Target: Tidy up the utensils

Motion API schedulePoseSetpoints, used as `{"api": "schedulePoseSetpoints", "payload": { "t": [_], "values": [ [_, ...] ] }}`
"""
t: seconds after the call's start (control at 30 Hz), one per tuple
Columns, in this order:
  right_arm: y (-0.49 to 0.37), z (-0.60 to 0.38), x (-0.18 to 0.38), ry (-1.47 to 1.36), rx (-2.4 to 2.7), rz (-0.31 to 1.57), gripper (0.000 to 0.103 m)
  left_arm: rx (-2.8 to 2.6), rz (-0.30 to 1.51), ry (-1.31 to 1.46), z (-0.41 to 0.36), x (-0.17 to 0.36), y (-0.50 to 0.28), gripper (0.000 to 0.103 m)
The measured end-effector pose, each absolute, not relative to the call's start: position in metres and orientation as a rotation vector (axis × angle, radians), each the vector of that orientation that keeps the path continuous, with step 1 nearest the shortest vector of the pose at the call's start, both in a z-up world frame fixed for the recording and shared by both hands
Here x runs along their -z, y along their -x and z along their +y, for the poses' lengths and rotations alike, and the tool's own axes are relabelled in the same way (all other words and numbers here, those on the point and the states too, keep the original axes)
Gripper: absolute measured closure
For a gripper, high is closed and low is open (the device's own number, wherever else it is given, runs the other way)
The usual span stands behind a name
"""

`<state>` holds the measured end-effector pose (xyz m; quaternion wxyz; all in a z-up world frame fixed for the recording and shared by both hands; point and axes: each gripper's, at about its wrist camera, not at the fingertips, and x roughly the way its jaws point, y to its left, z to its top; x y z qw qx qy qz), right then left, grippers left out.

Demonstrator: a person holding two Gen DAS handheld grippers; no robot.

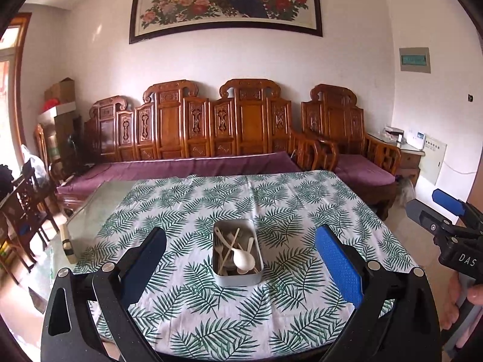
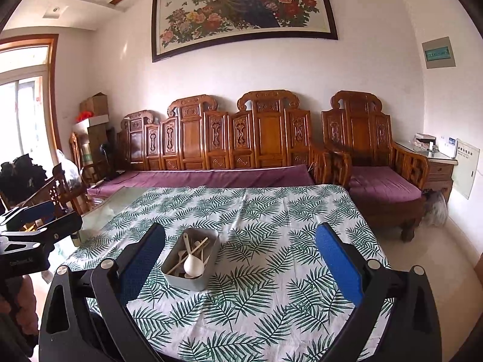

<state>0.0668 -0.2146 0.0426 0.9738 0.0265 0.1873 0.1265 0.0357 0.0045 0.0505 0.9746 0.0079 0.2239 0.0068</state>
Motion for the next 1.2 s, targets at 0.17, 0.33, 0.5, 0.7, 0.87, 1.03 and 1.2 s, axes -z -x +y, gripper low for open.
{"api": "schedulePoseSetpoints", "payload": {
  "t": [0.17, 0.33, 0.5, 0.7, 0.87, 1.03, 1.2],
  "values": [
    [-0.0667, -0.2141, -0.0428, -0.051, -0.252, 0.376, 0.003, -0.019, 0.447, -0.015, 0.0053, -0.0503, -0.0351, 0.008],
    [-0.0664, -0.2137, -0.0430, -0.050, -0.248, 0.379, 0.003, -0.018, 0.451, -0.016, 0.0049, -0.0502, -0.0358, 0.008],
    [-0.0669, -0.2136, -0.0430, -0.051, -0.247, 0.379, 0.003, -0.018, 0.453, -0.017, 0.0049, -0.0504, -0.0380, 0.008],
    [-0.0666, -0.2136, -0.0430, -0.049, -0.247, 0.378, 0.003, -0.017, 0.451, -0.020, 0.0041, -0.0489, -0.0382, 0.008],
    [-0.0671, -0.2139, -0.0429, -0.050, -0.245, 0.378, 0.003, -0.016, 0.453, -0.020, 0.0026, -0.0478, -0.0376, 0.008],
    [-0.0674, -0.2148, -0.0426, -0.050, -0.245, 0.379, 0.003, -0.011, 0.453, -0.017, 0.0031, -0.0471, -0.0376, 0.008],
    [-0.0686, -0.2160, -0.0409, -0.052, -0.244, 0.384, 0.003, -0.010, 0.454, -0.017, 0.0040, -0.0473, -0.0373, 0.008]
  ]
}}
